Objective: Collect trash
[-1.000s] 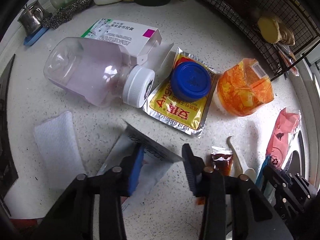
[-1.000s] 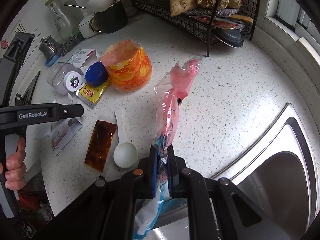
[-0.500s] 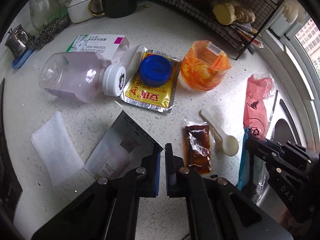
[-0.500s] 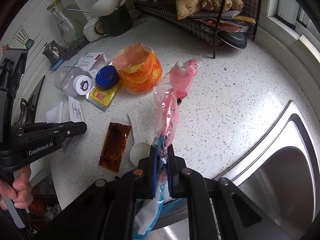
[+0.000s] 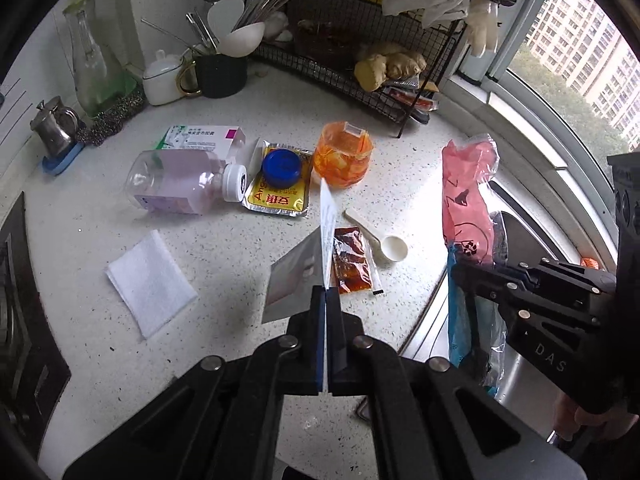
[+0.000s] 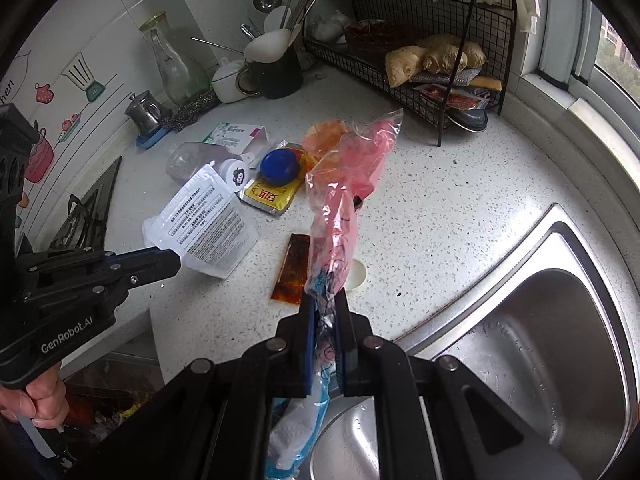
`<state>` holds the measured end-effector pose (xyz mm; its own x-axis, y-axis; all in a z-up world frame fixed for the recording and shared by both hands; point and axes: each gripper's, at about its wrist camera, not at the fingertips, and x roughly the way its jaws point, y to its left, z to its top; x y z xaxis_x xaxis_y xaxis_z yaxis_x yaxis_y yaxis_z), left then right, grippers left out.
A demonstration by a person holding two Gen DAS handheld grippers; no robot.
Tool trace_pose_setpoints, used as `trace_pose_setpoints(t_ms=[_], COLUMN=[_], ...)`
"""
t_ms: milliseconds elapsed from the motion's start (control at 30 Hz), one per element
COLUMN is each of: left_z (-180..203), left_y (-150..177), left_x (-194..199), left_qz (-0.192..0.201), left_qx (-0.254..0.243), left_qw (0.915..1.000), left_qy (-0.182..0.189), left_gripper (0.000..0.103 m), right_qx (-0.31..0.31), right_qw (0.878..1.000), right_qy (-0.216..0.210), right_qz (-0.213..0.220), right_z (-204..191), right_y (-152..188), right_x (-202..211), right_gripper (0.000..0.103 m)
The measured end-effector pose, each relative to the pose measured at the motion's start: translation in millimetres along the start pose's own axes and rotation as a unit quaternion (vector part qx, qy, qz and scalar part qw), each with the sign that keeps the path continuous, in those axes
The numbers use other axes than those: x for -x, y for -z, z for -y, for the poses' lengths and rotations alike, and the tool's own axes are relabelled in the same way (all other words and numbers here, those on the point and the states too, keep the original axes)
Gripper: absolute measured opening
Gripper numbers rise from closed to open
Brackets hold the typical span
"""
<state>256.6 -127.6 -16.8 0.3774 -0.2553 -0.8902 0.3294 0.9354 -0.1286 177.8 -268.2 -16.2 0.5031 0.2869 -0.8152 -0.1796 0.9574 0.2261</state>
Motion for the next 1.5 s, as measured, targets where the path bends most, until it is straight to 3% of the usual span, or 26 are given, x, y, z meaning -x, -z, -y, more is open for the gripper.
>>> trace_pose_setpoints(t_ms=[533,1000,1267,1500], left_z=[0.2,-40.7,-65.6,-96.4], left_y=[78.6,191.4,253.5,295.7], left_x=[95.3,146.8,132.3,76.3], left_qz=[0.060,0.046,0.017,-0.026], left_qx=[-0.021,0.033,0.075,0.110], left_qw=[0.9979,0.9984,0.9971,0.9936], left_qy=[0.017,-0.005,0.004,0.005], left_gripper=[0.000,0.000,0.000,0.000], right_qx=[0.038,0.087,0.109,0.129], right_qw=[0.998,0.995,0.993,0.989], right_qy=[-0.003,-0.046,-0.051,-0.038], right_qz=[0.055,0.020,-0.014,-0.057], right_z=[-64.8,-151.7,-185.1,-198.7], right_y=[40.6,109.3,157.5,190.5], right_x=[63.0,63.2,46.1,-7.9], right_gripper=[0.007,0.007,0.007,0.007])
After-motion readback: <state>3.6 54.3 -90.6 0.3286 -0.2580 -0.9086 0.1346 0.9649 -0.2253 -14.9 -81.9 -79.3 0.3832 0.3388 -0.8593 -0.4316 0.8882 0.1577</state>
